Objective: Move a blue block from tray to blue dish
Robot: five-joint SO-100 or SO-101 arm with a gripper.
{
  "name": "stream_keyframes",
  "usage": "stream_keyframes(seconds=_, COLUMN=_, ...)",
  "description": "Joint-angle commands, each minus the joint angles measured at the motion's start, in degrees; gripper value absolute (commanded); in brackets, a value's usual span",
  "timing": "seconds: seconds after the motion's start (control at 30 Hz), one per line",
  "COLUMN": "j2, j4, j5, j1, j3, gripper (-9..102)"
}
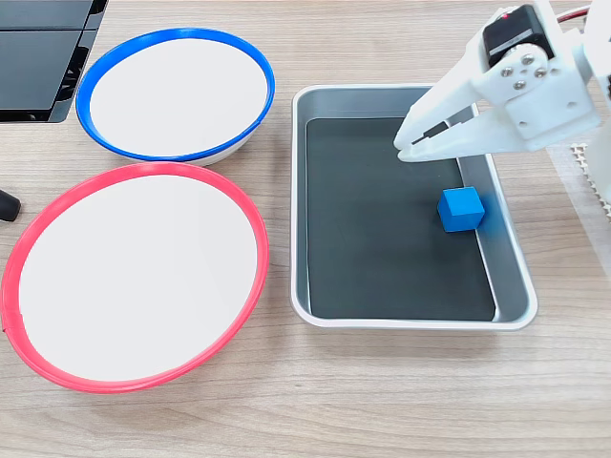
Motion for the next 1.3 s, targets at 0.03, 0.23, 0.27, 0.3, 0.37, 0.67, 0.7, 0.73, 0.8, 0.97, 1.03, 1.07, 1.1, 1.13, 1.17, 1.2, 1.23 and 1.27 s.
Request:
stream_keyframes(seconds=0.03, j2=1.4, j4=0.2, j5=-0.3, j1=0.2, j3=0.1, gripper=0)
stream_keyframes(seconds=0.23, j2=1.4, j4=0.2, j5=-0.3, j1=0.2, j3=0.1, gripper=0)
stream_keyframes(seconds=0.27, j2=1.4, j4=0.2, j5=-0.3, j1=0.2, j3=0.1, gripper=0)
stream_keyframes(seconds=0.3, j2=1.4, j4=0.2, j5=-0.3, j1=0.2, j3=0.1, gripper=0)
stream_keyframes(seconds=0.37, j2=1.4, j4=0.2, j5=-0.3, j1=0.2, j3=0.1, gripper=0)
stream_keyframes(seconds=0.67, j2=1.4, j4=0.2, j5=-0.3, j1=0.2, j3=0.1, gripper=0)
stream_keyframes(seconds=0.7, j2=1.4, j4=0.2, j5=-0.3, j1=0.2, j3=0.1, gripper=0)
stream_keyframes(seconds=0.73, j2=1.4, j4=0.2, j5=-0.3, j1=0.2, j3=0.1, gripper=0)
stream_keyframes(seconds=0.8, j2=1.4, j4=0.2, j5=-0.3, j1=0.2, j3=0.1, gripper=0)
stream_keyframes(seconds=0.97, j2=1.4, j4=0.2, j5=-0.3, j1=0.2, j3=0.1, gripper=0)
stream_keyframes(seconds=1.03, j2=1.4, j4=0.2, j5=-0.3, j1=0.2, j3=0.1, gripper=0)
stream_keyframes(seconds=1.07, j2=1.4, j4=0.2, j5=-0.3, j1=0.2, j3=0.1, gripper=0)
stream_keyframes(seconds=1.1, j2=1.4, j4=0.2, j5=-0.3, j1=0.2, j3=0.1, gripper=0)
stream_keyframes(seconds=1.13, j2=1.4, j4=0.2, j5=-0.1, j1=0.3, j3=0.1, gripper=0)
stream_keyframes(seconds=1.17, j2=1.4, j4=0.2, j5=0.4, j1=0.7, j3=0.1, gripper=0)
stream_keyframes(seconds=1.2, j2=1.4, j4=0.2, j5=0.4, j1=0.8, j3=0.1, gripper=0)
stream_keyframes(seconds=1.23, j2=1.4, j4=0.2, j5=0.3, j1=0.7, j3=0.1, gripper=1)
stream_keyframes(seconds=1.27, j2=1.4, j4=0.2, j5=-0.3, j1=0.4, j3=0.1, gripper=2)
